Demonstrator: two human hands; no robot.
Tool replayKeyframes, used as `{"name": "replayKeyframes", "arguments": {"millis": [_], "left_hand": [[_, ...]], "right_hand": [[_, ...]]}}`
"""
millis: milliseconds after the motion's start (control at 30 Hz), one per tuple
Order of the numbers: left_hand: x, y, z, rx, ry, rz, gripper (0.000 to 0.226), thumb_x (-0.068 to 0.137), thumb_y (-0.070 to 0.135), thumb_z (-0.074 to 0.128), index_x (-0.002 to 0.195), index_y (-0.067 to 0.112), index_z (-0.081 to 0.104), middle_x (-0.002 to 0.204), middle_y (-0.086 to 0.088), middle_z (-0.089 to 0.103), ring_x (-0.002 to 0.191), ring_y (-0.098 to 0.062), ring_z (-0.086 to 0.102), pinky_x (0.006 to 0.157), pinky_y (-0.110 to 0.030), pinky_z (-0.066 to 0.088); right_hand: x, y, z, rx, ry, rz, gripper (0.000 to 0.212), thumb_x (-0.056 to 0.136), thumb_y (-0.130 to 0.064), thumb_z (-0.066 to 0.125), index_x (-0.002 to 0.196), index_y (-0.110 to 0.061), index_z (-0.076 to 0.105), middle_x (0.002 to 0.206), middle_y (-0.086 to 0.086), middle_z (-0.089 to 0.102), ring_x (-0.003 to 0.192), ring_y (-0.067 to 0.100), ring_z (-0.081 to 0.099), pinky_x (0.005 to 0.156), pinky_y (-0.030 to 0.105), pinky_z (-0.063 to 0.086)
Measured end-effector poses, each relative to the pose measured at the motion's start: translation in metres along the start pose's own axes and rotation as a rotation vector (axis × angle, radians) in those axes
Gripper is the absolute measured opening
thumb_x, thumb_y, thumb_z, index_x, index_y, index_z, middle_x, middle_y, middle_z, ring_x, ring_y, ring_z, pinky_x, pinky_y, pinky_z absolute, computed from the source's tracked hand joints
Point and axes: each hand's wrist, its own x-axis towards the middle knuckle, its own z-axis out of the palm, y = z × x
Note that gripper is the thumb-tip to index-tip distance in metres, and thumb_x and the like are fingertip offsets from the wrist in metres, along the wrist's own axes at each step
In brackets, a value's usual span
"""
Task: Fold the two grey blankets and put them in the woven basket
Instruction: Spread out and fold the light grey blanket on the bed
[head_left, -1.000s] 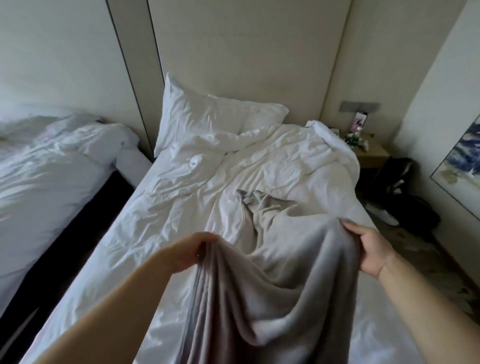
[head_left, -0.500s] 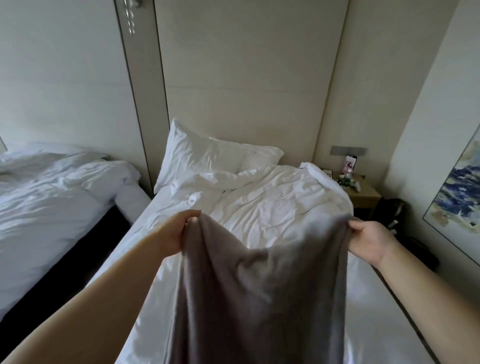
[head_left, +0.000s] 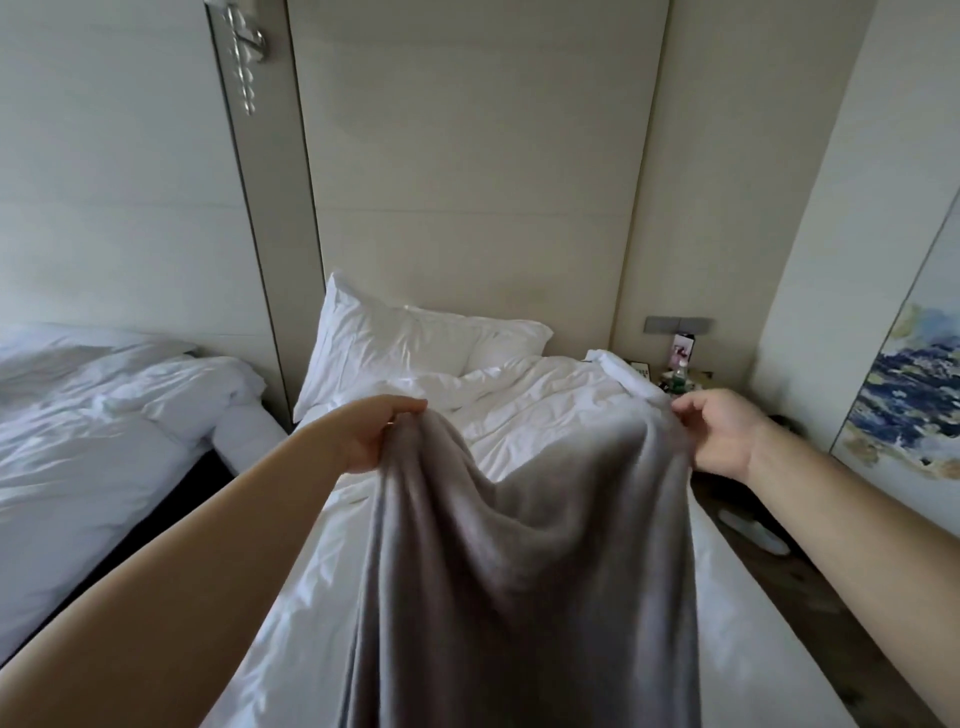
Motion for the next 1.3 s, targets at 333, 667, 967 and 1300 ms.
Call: {"name": "replayKeyframes", "arguments": {"millis": [333, 667, 967, 1300], "left_hand": [[-0.012, 0.021, -0.015, 0.103, -0.065, -0.159, 0.028, 0.084, 0.027, 0.068, 0.09, 0.0, 0.073, 0.087, -0.016, 0.072, 0.076, -0.026, 0.07, 0.071, -0.035, 0.057], [0.011, -0.023, -0.037, -0.226, 0.164, 0.131, 0.011, 0.087, 0.012, 0.061, 0.079, 0.011, 0.069, 0.065, -0.007, 0.07, 0.059, -0.018, 0.067, 0.058, -0.029, 0.054], [0.04, -0.243, -0.059, 0.125, 0.208, -0.574, 0.016, 0.092, 0.01, 0.054, 0.08, 0.0, 0.059, 0.078, -0.017, 0.063, 0.069, -0.028, 0.06, 0.07, -0.039, 0.053], [0.03, -0.365, -0.064, -0.145, 0.261, -0.815, 0.022, 0.093, 0.014, 0.055, 0.109, -0.001, 0.057, 0.089, -0.022, 0.066, 0.068, -0.029, 0.063, 0.065, -0.035, 0.05]], "right_hand": [[-0.01, -0.01, 0.005, -0.581, 0.041, 0.258, 0.015, 0.088, -0.004, 0.055, 0.097, 0.004, 0.064, 0.088, 0.022, 0.07, 0.087, 0.03, 0.066, 0.07, 0.035, 0.055], [0.023, 0.028, -0.002, 0.203, 0.152, -0.161, 0.021, 0.099, -0.015, 0.043, 0.08, -0.01, 0.052, 0.061, 0.005, 0.059, 0.051, 0.017, 0.061, 0.045, 0.024, 0.052], [0.023, 0.287, -0.04, -0.425, 0.134, 0.647, 0.025, 0.095, -0.026, 0.048, 0.073, -0.016, 0.054, 0.054, 0.0, 0.059, 0.04, 0.011, 0.051, 0.041, 0.017, 0.031], [0.042, 0.382, -0.074, -0.545, 0.28, 0.858, 0.026, 0.093, -0.012, 0.046, 0.068, -0.013, 0.054, 0.052, 0.0, 0.052, 0.036, 0.01, 0.048, 0.04, 0.017, 0.033]]}}
